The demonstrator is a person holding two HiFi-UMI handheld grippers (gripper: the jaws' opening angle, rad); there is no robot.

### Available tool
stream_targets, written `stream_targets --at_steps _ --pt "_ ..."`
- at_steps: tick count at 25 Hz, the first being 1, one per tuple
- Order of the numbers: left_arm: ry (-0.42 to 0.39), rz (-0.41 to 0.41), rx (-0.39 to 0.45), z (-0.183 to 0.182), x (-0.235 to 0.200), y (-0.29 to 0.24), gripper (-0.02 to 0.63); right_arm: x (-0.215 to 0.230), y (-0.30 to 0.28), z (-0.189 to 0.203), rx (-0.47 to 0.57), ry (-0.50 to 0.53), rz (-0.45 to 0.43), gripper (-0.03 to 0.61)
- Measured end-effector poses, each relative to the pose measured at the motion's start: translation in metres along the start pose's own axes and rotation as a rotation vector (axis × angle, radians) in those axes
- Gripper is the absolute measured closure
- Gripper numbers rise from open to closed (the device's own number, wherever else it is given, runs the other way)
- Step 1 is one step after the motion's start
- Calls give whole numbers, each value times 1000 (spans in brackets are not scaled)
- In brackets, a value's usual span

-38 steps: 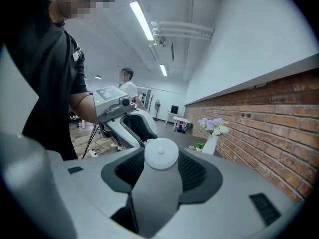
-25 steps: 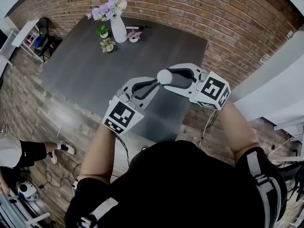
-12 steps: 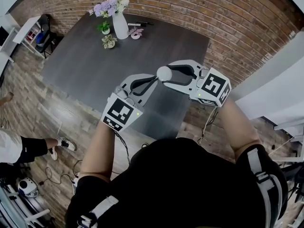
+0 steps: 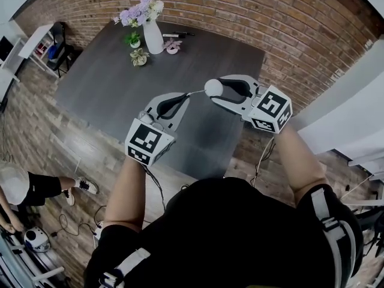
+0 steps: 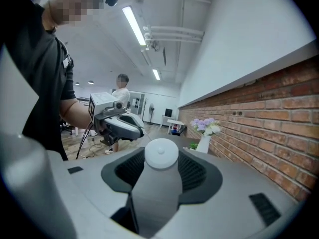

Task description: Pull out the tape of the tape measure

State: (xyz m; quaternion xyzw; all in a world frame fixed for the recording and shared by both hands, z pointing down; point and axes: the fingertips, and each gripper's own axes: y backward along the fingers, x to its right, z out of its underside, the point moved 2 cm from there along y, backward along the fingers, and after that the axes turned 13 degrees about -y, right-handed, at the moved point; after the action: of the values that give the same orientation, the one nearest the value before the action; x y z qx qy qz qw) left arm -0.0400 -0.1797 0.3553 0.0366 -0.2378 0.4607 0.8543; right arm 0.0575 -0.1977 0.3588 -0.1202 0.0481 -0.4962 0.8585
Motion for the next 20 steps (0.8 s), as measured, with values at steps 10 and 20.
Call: stream_targets --at_steps 10,20 --pt "121 -269 -109 57 -72 69 601 74 44 19 51 -131 212 368" --pt "163 -347 -150 73 -82 92 601 82 42 21 58 -155 232 368"
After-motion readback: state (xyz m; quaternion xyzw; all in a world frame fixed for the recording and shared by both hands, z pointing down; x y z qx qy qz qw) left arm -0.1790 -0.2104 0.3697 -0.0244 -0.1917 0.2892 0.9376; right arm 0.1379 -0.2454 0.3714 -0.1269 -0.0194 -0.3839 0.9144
